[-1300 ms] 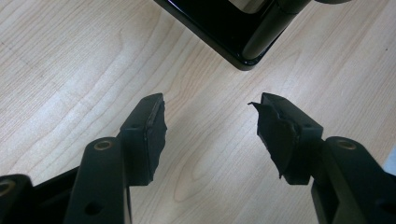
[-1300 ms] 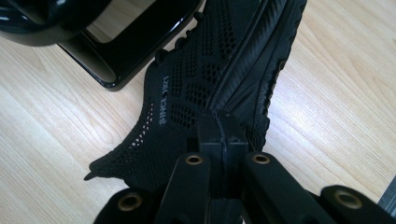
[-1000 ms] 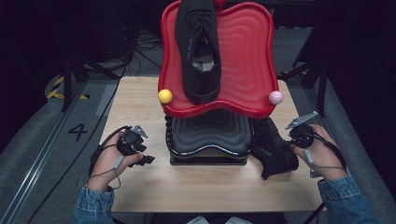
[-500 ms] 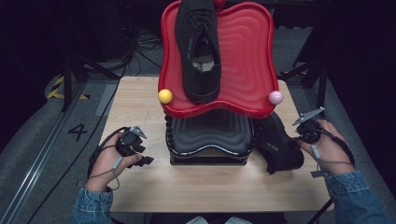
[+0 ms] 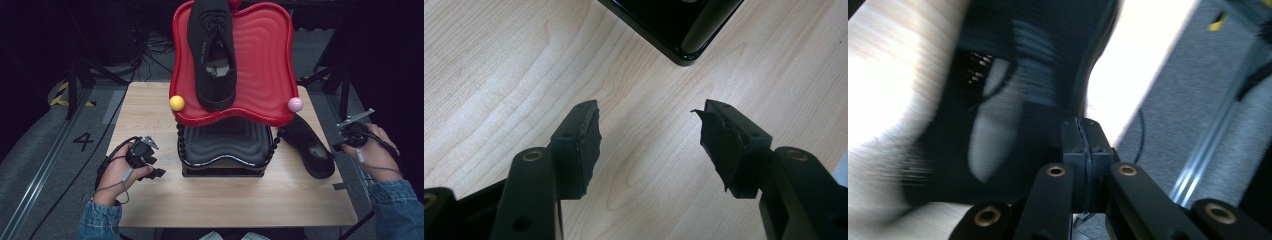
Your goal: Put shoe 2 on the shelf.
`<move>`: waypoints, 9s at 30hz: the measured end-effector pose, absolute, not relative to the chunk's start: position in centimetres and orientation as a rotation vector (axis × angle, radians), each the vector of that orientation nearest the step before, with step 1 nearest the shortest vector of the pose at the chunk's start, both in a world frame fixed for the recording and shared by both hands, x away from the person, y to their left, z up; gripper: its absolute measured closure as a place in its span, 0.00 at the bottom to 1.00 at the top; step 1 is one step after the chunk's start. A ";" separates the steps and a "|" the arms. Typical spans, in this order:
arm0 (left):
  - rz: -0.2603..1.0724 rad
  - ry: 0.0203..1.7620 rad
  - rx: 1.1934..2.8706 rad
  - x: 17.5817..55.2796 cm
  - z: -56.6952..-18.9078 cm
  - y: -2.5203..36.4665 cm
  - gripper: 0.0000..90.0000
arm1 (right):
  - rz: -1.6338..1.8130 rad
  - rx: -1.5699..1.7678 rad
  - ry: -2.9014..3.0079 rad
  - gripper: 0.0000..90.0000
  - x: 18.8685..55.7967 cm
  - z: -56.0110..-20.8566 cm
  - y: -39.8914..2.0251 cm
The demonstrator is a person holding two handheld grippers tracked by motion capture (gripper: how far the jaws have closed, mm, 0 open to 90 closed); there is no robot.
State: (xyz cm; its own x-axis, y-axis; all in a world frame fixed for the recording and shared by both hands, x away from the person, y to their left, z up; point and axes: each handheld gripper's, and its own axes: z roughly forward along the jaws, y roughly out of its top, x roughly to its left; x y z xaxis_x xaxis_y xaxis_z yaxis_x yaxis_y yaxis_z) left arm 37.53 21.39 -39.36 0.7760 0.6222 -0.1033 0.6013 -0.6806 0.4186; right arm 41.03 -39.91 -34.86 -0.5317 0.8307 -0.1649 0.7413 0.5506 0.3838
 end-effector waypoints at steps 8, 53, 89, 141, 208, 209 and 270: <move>0.055 0.928 2.533 37.4 -39.3 21.2 0.46 | 0.503 1.269 2.453 0.96 39.3 -32.2 -40.5; 0.050 0.918 2.519 37.3 -39.2 21.4 0.47 | 0.550 1.058 2.928 0.75 37.0 -37.0 -31.6; 0.050 0.943 2.496 37.2 -39.4 22.2 0.47 | 0.546 1.115 2.981 0.98 38.1 -38.5 -31.4; -0.009 0.951 2.487 37.1 -39.5 22.5 0.46 | 0.533 0.970 2.844 0.96 37.5 -17.8 -30.7; -0.013 0.975 2.501 35.7 -40.2 23.4 0.40 | 0.564 0.611 2.746 0.96 36.1 -3.8 -20.0; -0.008 0.974 2.502 35.6 -40.1 23.5 0.40 | 0.561 0.603 2.747 0.96 36.2 -3.7 -19.6; -0.027 0.954 2.537 35.4 -40.4 23.2 0.41 | 0.441 0.429 2.768 0.95 38.5 -8.0 -9.6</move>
State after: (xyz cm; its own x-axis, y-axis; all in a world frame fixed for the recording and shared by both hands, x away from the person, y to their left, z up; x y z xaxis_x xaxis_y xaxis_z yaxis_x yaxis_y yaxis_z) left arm 35.43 23.22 -40.40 0.7634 0.6246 -0.1649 0.6330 -0.6722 0.3841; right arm 38.48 -9.57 -8.01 -0.9088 0.3352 -0.2486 0.2414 0.9082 0.3419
